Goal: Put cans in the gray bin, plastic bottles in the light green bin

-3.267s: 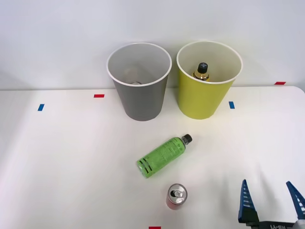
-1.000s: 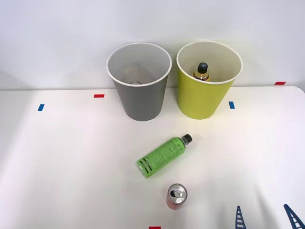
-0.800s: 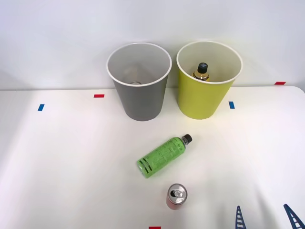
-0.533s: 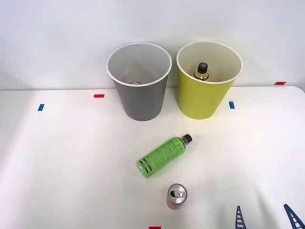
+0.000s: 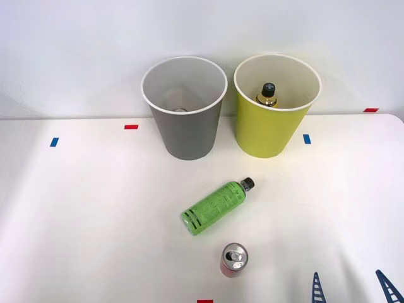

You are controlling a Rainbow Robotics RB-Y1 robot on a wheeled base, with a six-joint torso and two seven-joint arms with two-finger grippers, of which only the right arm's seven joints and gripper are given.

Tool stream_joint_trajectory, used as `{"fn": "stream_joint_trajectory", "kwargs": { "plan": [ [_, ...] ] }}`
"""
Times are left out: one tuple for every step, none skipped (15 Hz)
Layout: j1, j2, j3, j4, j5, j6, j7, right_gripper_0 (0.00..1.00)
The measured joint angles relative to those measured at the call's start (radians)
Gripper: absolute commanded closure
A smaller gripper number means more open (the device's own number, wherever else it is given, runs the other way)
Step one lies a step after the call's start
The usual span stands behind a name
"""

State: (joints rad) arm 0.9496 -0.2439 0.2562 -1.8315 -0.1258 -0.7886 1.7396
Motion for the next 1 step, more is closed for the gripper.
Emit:
{"fn": "stream_joint_trajectory", "kwargs": {
  "plan": [
    [0.000, 0.000, 0.000, 0.000, 0.000, 0.000, 0.000, 0.00]
  ]
}}
